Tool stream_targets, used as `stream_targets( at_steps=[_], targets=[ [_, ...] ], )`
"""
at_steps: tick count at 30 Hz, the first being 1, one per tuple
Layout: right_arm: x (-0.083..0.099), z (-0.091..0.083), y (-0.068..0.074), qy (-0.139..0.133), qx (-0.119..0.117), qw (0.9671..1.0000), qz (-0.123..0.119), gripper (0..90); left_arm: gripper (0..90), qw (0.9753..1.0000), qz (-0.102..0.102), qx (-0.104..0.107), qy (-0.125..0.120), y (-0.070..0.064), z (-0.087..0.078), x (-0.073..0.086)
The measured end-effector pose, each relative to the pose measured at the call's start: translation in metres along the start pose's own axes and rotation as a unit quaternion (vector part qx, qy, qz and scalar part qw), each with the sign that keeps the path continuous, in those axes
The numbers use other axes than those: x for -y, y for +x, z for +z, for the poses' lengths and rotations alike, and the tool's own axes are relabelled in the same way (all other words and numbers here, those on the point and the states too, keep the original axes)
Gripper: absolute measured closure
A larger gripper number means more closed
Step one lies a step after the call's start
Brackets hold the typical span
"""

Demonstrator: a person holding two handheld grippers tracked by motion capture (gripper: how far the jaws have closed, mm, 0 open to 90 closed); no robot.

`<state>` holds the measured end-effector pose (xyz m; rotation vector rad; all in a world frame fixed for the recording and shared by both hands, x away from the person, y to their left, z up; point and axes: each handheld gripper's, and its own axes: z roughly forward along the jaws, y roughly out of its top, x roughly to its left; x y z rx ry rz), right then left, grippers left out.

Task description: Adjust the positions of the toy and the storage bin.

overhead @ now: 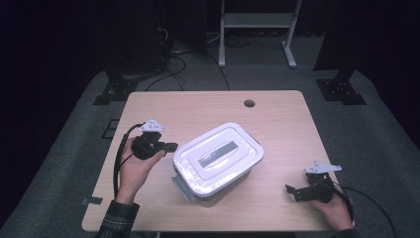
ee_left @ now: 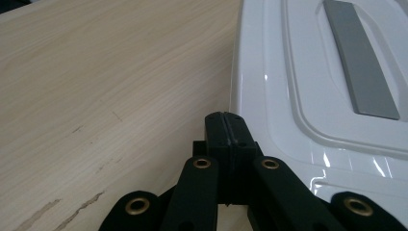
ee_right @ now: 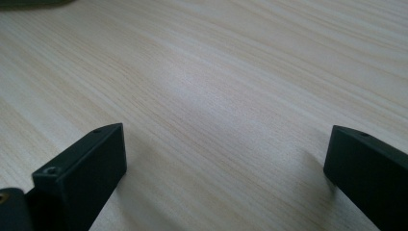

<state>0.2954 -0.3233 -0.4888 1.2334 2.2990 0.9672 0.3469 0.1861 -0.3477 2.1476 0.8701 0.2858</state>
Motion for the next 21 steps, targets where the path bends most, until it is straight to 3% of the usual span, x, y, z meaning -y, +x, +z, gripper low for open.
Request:
stream_targets(
  at_steps=[7, 13, 15, 16, 17, 18, 19, 21],
  targets=[
    [0.000, 0.000, 0.000, 0.000, 0.000, 1.0000, 0.000, 0.0, 90.0, 0.9999, 0.010, 0.003, 0.008, -0.009, -0.003, 0.004],
    [-0.003, 0.000, 0.001, 0.009, -0.001, 0.9999, 0.008, 0.0, 90.0, 0.9999, 0.010, 0.003, 0.007, -0.010, -0.005, 0.006],
    [-0.013, -0.005, 0.002, 0.011, -0.010, 0.9995, 0.026, 0.0, 90.0, 0.9999, 0.008, 0.004, 0.006, -0.009, -0.006, 0.006],
    [-0.027, -0.014, 0.005, -0.008, -0.016, 0.9992, 0.036, 3.4, 90.0, 0.9999, 0.008, 0.003, 0.006, -0.009, -0.005, 0.007],
    [-0.027, -0.014, 0.005, -0.008, -0.016, 0.9992, 0.036, 3.4, 90.0, 0.9999, 0.008, 0.002, 0.007, -0.008, -0.005, 0.007],
    [-0.033, -0.018, 0.006, -0.015, -0.022, 0.9988, 0.041, 9.8, 90.0, 0.9999, 0.008, 0.002, 0.008, -0.008, -0.005, 0.007],
    [-0.044, -0.026, 0.008, -0.035, -0.028, 0.9979, 0.047, 29.6, 90.0, 0.9999, 0.009, 0.002, 0.009, -0.008, -0.005, 0.007],
    [-0.053, -0.032, 0.010, -0.050, -0.030, 0.9971, 0.049, 48.8, 90.0, 0.9999, 0.008, 0.002, 0.009, -0.009, -0.004, 0.007]
  ],
)
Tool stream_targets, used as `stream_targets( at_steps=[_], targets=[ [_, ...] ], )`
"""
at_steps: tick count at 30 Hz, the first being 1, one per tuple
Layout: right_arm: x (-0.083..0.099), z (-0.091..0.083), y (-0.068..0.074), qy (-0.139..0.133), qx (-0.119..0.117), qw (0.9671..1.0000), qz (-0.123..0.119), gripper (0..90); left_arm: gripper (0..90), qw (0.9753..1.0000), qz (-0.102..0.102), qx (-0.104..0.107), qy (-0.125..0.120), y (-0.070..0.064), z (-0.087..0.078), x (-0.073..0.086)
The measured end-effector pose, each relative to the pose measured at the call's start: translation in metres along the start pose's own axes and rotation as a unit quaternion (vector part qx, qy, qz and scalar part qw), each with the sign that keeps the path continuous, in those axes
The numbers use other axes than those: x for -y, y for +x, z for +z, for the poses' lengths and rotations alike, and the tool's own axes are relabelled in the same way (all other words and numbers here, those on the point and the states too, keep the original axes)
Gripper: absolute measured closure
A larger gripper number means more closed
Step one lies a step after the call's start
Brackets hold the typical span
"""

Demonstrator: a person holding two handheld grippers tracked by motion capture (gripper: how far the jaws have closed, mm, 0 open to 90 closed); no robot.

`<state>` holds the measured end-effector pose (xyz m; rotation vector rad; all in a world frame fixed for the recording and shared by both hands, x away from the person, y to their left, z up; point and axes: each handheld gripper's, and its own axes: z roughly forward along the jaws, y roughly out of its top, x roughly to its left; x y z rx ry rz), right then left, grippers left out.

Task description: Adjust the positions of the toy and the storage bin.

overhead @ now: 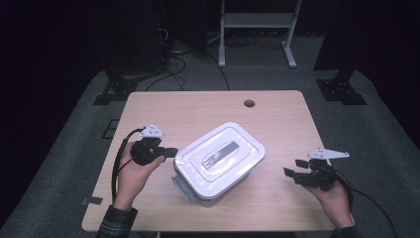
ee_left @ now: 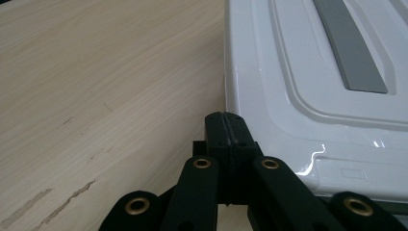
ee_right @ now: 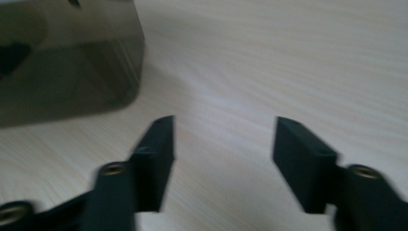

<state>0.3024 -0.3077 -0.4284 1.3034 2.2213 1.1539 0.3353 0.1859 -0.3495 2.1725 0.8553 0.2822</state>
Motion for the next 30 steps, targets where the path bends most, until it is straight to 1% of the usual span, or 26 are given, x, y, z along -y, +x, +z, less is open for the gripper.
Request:
stream_targets(
  at_steps=[1, 2, 4, 5, 6, 9, 10, 11, 12, 16, 20, 25, 27, 30],
  targets=[
    [0.000, 0.000, 0.000, 0.000, 0.000, 1.0000, 0.000, 48.8, 90.0, 1.0000, 0.000, 0.000, 0.000, 0.000, 0.000, 0.000],
    [-0.005, -0.002, 0.002, -0.007, 0.001, 1.0000, 0.000, 57.6, 90.0, 1.0000, 0.000, 0.000, 0.001, 0.000, 0.000, 0.000],
    [-0.015, -0.005, 0.004, -0.016, -0.005, 0.9999, 0.001, 77.0, 90.0, 1.0000, 0.000, 0.000, 0.001, 0.000, 0.000, 0.000],
    [-0.019, -0.006, 0.006, -0.019, -0.007, 0.9998, 0.000, 84.7, 90.0, 1.0000, -0.001, -0.001, 0.000, 0.000, 0.000, 0.001],
    [-0.024, -0.006, 0.008, -0.020, -0.008, 0.9998, -0.002, 89.9, 90.0, 1.0000, -0.002, -0.001, 0.000, 0.000, 0.000, 0.001],
    [-0.035, -0.004, 0.015, -0.019, -0.019, 0.9996, -0.008, 90.0, 90.0, 1.0000, -0.002, -0.001, 0.001, 0.000, 0.000, 0.001],
    [-0.038, -0.002, 0.018, -0.019, -0.021, 0.9995, -0.014, 90.0, 90.0, 1.0000, -0.001, -0.001, 0.001, 0.000, 0.000, 0.001],
    [-0.043, 0.000, 0.024, -0.021, -0.027, 0.9992, -0.019, 90.0, 90.0, 1.0000, 0.001, -0.001, 0.003, -0.001, 0.000, 0.001],
    [-0.043, 0.000, 0.024, -0.021, -0.027, 0.9992, -0.019, 90.0, 90.0, 1.0000, 0.001, -0.001, 0.003, -0.001, 0.000, 0.001],
    [-0.053, 0.005, 0.037, -0.023, -0.043, 0.9982, -0.035, 90.0, 90.0, 1.0000, 0.001, -0.002, 0.002, -0.002, 0.000, 0.002],
    [-0.057, 0.008, 0.042, -0.026, -0.048, 0.9978, -0.039, 90.0, 90.0, 1.0000, 0.002, -0.003, 0.004, -0.002, -0.001, 0.002],
    [-0.062, 0.013, 0.048, -0.021, -0.056, 0.9971, -0.047, 90.0, 90.0, 1.0000, 0.003, -0.004, 0.002, -0.003, -0.002, 0.002],
    [-0.063, 0.014, 0.051, -0.023, -0.055, 0.9968, -0.053, 90.0, 90.0, 1.0000, 0.004, -0.007, 0.002, -0.003, -0.003, 0.003],
    [-0.065, 0.014, 0.055, -0.024, -0.060, 0.9963, -0.055, 90.0, 90.0, 1.0000, 0.002, -0.009, 0.000, -0.003, -0.005, 0.004]
  ],
)
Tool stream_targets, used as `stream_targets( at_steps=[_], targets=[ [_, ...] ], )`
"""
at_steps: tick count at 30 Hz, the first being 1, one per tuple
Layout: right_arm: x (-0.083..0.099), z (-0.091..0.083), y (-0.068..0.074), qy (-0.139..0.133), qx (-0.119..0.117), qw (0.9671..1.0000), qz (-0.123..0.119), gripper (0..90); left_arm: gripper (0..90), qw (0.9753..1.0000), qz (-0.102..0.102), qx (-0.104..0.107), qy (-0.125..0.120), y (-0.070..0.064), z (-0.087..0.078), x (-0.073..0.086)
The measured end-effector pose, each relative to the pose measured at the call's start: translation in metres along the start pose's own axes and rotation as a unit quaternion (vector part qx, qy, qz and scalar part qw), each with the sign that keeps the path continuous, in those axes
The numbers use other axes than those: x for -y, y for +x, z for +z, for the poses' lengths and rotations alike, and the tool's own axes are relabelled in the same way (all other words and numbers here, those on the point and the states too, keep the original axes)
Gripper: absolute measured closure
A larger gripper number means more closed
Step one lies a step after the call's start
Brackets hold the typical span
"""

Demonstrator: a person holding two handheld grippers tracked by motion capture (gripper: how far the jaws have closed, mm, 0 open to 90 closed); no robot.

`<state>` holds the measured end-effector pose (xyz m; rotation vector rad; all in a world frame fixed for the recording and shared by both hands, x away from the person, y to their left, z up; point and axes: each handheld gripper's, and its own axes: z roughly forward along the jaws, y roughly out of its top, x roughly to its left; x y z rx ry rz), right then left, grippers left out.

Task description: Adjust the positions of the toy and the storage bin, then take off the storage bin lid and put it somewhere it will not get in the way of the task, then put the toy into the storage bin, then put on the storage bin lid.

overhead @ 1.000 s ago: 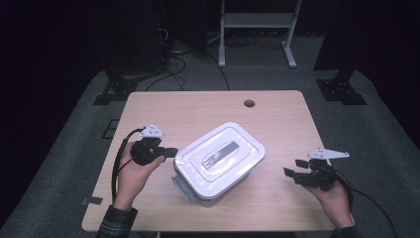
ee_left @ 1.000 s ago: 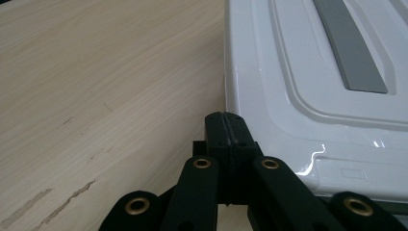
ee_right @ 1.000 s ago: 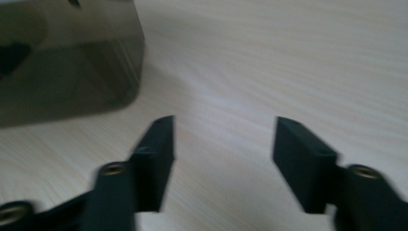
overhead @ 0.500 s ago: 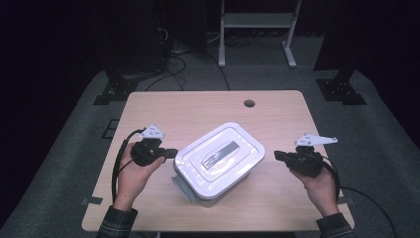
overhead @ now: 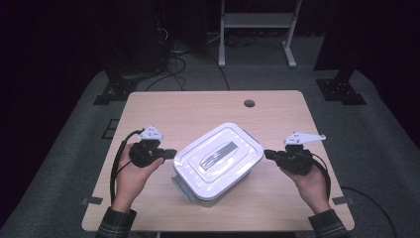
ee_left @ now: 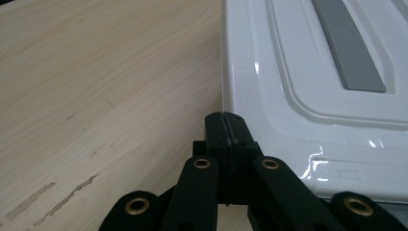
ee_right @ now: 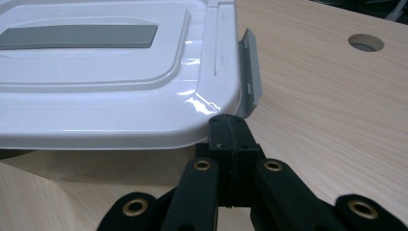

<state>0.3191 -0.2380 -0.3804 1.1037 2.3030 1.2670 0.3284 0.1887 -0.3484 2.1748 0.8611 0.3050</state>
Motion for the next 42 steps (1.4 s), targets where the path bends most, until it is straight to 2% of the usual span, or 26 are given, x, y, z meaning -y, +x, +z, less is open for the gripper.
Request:
stream_targets(
  at_steps=[3, 10, 12, 13, 14, 16, 17, 18, 20, 21, 22, 23, 26, 28, 29, 34, 42],
  targets=[
    [-0.002, 0.001, 0.004, -0.001, 0.001, 1.0000, -0.009, 90.0, 90.0, 1.0000, 0.000, -0.002, 0.001, 0.000, -0.001, 0.002],
    [0.001, -0.002, 0.001, -0.006, 0.003, 1.0000, -0.003, 89.5, 90.0, 1.0000, -0.004, -0.002, -0.007, 0.000, -0.005, 0.003],
    [0.004, -0.004, -0.002, -0.007, 0.005, 1.0000, 0.001, 69.5, 90.0, 0.9999, -0.005, -0.003, -0.012, 0.001, -0.007, 0.004],
    [0.006, -0.006, -0.006, -0.005, 0.011, 0.9999, 0.010, 59.5, 81.2, 0.9999, -0.006, -0.005, -0.015, 0.002, -0.007, 0.005],
    [0.008, -0.007, -0.008, -0.008, 0.015, 0.9998, 0.013, 49.9, 76.9, 0.9999, -0.006, -0.006, -0.013, 0.002, -0.008, 0.005],
    [0.013, -0.010, -0.013, -0.010, 0.022, 0.9995, 0.021, 41.9, 65.6, 0.9997, -0.008, -0.013, -0.016, 0.003, -0.010, 0.007],
    [0.013, -0.010, -0.013, -0.010, 0.022, 0.9995, 0.021, 41.9, 65.6, 0.9996, -0.010, -0.019, -0.019, 0.004, -0.011, 0.007],
    [0.015, -0.012, -0.015, -0.013, 0.027, 0.9993, 0.022, 36.1, 60.4, 0.9995, -0.011, -0.023, -0.020, 0.004, -0.012, 0.008],
    [0.019, -0.016, -0.018, -0.016, 0.035, 0.9989, 0.026, 26.8, 45.7, 0.9990, -0.018, -0.032, -0.027, 0.006, -0.015, 0.009],
    [0.023, -0.019, -0.021, -0.020, 0.042, 0.9984, 0.033, 19.1, 36.8, 0.9984, -0.023, -0.042, -0.031, 0.007, -0.019, 0.011],
    [0.026, -0.021, -0.023, -0.023, 0.043, 0.9981, 0.036, 16.9, 31.4, 0.9984, -0.023, -0.042, -0.031, 0.007, -0.019, 0.011],
    [0.026, -0.021, -0.023, -0.023, 0.043, 0.9981, 0.036, 16.9, 31.4, 0.9981, -0.024, -0.047, -0.032, 0.007, -0.021, 0.012],
    [0.033, -0.026, -0.026, -0.028, 0.046, 0.9978, 0.038, 13.1, 20.3, 0.9976, -0.025, -0.057, -0.030, 0.007, -0.024, 0.018],
    [0.038, -0.028, -0.027, -0.029, 0.047, 0.9979, 0.035, 13.0, 17.9, 0.9973, -0.024, -0.062, -0.032, 0.008, -0.027, 0.025],
    [0.040, -0.028, -0.027, -0.028, 0.049, 0.9978, 0.035, 12.5, 11.5, 0.9974, -0.023, -0.060, -0.032, 0.008, -0.028, 0.028],
    [0.053, -0.031, -0.028, -0.025, 0.047, 0.9982, 0.030, 9.4, 7.8, 0.9982, -0.007, -0.048, -0.036, 0.011, -0.038, 0.048],
    [0.070, -0.035, -0.033, -0.024, 0.058, 0.9977, 0.026, 9.0, 7.8, 0.9982, -0.010, -0.049, -0.034, 0.016, -0.036, 0.071]
  ],
)
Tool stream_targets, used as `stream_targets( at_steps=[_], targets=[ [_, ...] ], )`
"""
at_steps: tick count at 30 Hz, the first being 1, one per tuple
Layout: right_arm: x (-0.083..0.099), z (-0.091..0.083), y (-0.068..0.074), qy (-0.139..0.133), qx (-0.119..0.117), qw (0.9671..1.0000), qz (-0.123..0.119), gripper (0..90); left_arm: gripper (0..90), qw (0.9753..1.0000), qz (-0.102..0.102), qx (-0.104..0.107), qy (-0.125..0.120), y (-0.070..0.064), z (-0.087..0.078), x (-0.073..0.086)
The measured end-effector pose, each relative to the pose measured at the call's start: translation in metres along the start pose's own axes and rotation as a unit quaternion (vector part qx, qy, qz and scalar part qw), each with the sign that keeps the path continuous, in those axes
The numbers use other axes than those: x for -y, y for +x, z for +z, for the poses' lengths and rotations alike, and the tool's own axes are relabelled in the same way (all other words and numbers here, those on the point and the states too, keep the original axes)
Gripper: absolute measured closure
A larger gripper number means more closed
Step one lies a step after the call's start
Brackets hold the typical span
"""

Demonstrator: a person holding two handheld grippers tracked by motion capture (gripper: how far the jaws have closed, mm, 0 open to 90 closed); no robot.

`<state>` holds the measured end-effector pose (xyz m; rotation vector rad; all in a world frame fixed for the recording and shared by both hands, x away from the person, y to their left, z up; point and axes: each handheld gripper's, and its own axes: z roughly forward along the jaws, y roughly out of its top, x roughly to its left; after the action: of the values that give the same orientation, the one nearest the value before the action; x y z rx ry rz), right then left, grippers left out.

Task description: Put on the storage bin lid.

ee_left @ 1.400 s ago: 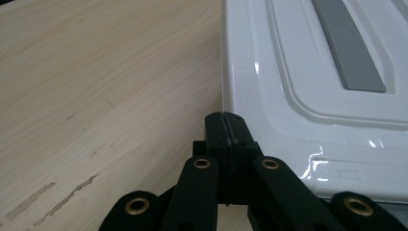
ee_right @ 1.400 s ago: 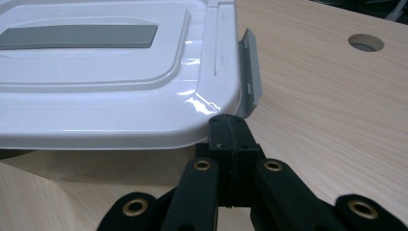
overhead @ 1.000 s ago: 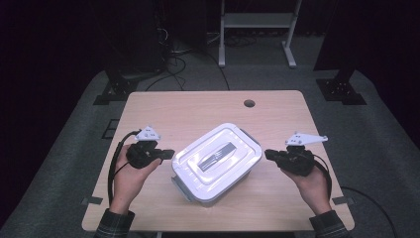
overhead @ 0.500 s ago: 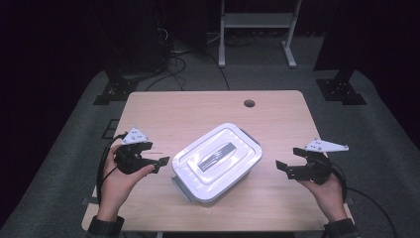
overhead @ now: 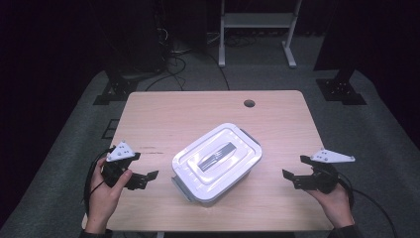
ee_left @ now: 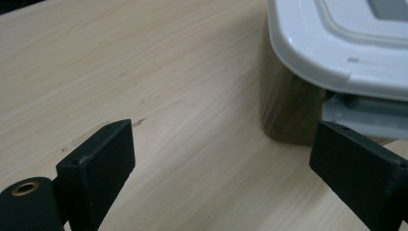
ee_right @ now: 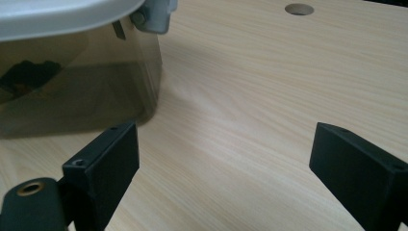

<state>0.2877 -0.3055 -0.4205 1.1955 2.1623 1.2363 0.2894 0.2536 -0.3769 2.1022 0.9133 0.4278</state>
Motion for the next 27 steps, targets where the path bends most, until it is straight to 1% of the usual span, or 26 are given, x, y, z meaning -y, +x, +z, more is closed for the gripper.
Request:
stream_targets(
  at_steps=[1, 2, 4, 5, 8, 10, 14, 18, 27],
  targets=[
    [0.006, -0.001, -0.002, 0.001, 0.004, 1.0000, 0.000, 9.0, 7.8, 1.0000, -0.001, -0.002, 0.005, 0.001, 0.003, 0.008],
    [0.008, -0.002, -0.004, 0.002, 0.005, 1.0000, 0.000, 9.0, 7.8, 1.0000, -0.001, -0.002, 0.005, 0.001, 0.003, 0.008],
    [0.011, -0.002, -0.005, 0.002, 0.008, 1.0000, -0.001, 9.0, 7.8, 1.0000, -0.003, -0.002, 0.009, 0.003, 0.009, 0.019],
    [0.017, -0.004, -0.007, -0.005, 0.013, 0.9999, -0.009, 9.0, 7.8, 0.9999, -0.004, -0.003, 0.013, 0.004, 0.011, 0.022],
    [0.026, -0.005, -0.011, -0.017, 0.013, 0.9997, -0.010, 9.0, 7.8, 0.9997, -0.006, -0.003, 0.023, 0.005, 0.020, 0.032],
    [0.033, -0.005, -0.015, -0.013, 0.016, 0.9997, -0.011, 9.0, 7.8, 0.9995, -0.004, -0.001, 0.030, 0.004, 0.026, 0.037],
    [0.041, -0.002, -0.019, 0.002, 0.018, 0.9997, -0.013, 9.0, 7.8, 0.9989, -0.003, 0.005, 0.046, 0.004, 0.037, 0.045],
    [0.046, -0.001, -0.022, 0.013, 0.021, 0.9996, -0.012, 9.0, 7.8, 0.9983, 0.000, 0.007, 0.058, 0.003, 0.045, 0.051],
    [0.052, 0.000, -0.021, 0.021, 0.024, 0.9993, -0.021, 9.0, 7.7, 0.9977, 0.003, 0.009, 0.067, 0.005, 0.051, 0.057]
  ],
)
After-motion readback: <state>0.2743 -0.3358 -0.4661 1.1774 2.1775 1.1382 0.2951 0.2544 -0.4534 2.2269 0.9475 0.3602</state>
